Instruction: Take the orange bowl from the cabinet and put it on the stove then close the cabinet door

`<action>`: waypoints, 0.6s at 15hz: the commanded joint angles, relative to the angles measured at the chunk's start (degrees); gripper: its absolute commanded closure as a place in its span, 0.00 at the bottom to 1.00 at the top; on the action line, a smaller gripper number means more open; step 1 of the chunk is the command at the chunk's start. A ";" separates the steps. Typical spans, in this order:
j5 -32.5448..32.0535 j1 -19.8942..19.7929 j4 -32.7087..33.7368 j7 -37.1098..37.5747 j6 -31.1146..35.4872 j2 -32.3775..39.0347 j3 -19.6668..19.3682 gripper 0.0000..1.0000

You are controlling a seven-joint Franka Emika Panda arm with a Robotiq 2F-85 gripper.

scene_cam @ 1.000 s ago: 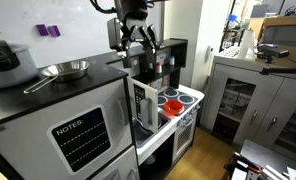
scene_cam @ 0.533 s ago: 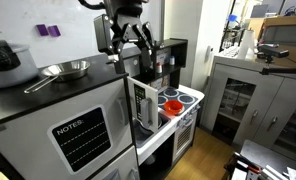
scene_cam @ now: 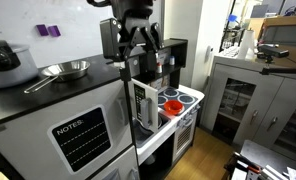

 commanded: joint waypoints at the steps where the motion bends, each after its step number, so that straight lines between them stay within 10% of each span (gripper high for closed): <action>1: -1.72 -0.18 -5.52 0.53 6.24 -2.94 0.77 0.00; 9: -5.04 0.01 -10.91 0.86 13.35 -5.14 2.27 0.00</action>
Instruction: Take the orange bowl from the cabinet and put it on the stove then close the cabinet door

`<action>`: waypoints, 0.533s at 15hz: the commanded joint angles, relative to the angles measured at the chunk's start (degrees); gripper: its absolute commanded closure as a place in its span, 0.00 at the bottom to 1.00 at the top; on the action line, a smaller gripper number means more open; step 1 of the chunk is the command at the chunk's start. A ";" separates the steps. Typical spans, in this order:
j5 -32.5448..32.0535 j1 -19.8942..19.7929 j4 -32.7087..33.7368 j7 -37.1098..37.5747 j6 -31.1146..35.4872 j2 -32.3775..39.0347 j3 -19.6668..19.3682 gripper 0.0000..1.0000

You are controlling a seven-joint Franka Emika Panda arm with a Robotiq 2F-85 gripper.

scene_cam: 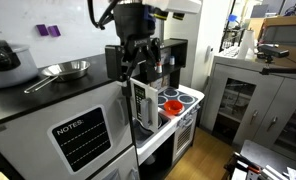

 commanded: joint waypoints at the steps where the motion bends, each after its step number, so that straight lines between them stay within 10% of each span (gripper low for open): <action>1: -2.39 0.00 -1.75 0.84 2.94 -1.66 0.76 0.00; 8: -6.78 -0.11 -3.17 0.88 5.92 -2.27 1.32 0.00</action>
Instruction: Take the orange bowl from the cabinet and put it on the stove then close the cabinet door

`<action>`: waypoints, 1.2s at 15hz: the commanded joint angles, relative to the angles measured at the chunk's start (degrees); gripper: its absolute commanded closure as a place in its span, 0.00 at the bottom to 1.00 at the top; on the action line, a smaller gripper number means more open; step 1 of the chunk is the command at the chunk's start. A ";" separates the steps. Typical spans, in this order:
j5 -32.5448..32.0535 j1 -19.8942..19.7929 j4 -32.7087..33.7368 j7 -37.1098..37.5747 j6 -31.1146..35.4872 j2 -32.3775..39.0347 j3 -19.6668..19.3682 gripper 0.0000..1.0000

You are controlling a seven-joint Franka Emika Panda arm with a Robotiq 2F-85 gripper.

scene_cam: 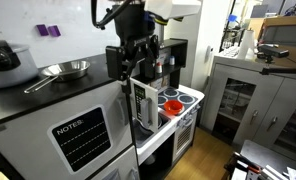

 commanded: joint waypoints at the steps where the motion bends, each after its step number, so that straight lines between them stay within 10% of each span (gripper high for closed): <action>1: -2.71 -0.11 -2.22 0.58 3.02 -1.17 0.42 0.00; 18: -14.16 -1.51 -10.84 0.22 9.41 -3.91 -0.70 0.00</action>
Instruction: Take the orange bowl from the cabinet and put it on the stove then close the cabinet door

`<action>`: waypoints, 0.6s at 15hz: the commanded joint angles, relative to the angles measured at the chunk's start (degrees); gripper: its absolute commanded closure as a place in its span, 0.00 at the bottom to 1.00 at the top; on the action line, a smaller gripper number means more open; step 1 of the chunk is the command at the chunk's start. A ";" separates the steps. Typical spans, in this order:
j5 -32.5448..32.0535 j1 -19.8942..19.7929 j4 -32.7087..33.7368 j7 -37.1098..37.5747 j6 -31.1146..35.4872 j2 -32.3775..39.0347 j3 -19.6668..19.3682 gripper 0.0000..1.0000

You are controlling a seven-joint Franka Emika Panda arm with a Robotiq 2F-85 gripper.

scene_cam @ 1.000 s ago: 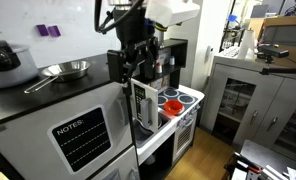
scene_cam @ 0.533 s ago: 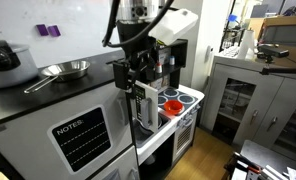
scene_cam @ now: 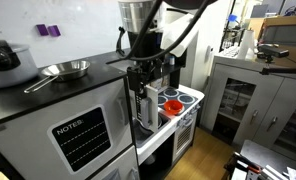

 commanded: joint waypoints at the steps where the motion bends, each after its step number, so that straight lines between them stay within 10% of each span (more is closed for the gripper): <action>1: -2.74 -1.15 -3.43 0.09 3.07 -2.57 -0.69 0.00; 9: -5.27 -3.12 -6.83 -0.50 7.68 -4.08 -2.76 0.00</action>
